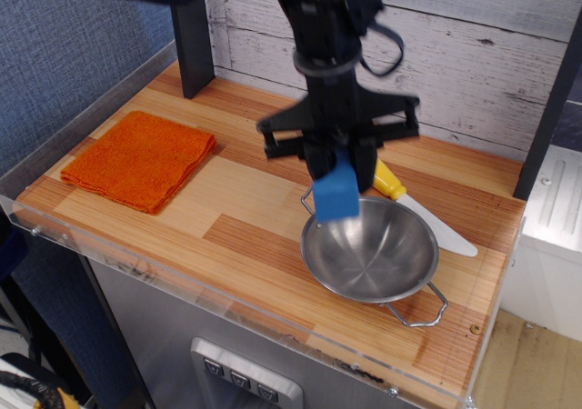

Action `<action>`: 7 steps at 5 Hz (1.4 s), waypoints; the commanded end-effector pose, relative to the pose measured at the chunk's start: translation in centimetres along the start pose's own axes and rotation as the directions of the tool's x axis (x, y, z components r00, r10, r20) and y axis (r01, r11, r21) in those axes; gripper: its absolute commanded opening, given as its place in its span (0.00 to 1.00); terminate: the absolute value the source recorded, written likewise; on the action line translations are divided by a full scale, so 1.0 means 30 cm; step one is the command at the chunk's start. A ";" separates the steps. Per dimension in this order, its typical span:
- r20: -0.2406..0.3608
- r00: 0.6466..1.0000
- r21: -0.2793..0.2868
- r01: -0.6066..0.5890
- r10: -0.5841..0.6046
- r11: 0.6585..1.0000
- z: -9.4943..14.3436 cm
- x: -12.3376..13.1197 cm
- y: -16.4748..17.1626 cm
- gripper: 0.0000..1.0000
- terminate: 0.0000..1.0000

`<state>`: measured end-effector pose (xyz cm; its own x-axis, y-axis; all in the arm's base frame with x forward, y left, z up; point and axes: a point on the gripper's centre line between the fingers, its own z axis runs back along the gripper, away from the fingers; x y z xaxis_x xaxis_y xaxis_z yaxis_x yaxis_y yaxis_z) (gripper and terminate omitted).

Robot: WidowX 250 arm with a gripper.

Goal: Put the blue block in the bowl.

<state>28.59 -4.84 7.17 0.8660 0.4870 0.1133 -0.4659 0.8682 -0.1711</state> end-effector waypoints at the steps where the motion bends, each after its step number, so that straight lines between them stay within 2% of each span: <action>1: -0.003 0.999 -0.007 0.052 -0.052 0.999 -0.026 -0.097 -0.031 0.00 0.00; 4: 0.001 0.999 0.043 0.037 -0.037 0.998 -0.092 -0.063 0.008 0.00 0.00; 6: -0.026 0.999 0.051 0.025 -0.024 0.998 -0.148 -0.064 0.003 0.00 0.00; 7: -0.006 1.000 0.071 -0.005 0.006 0.997 -0.152 -0.057 0.010 0.00 0.00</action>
<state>28.06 -5.81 1.77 0.8624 0.4984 0.0888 -0.4923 0.8665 -0.0821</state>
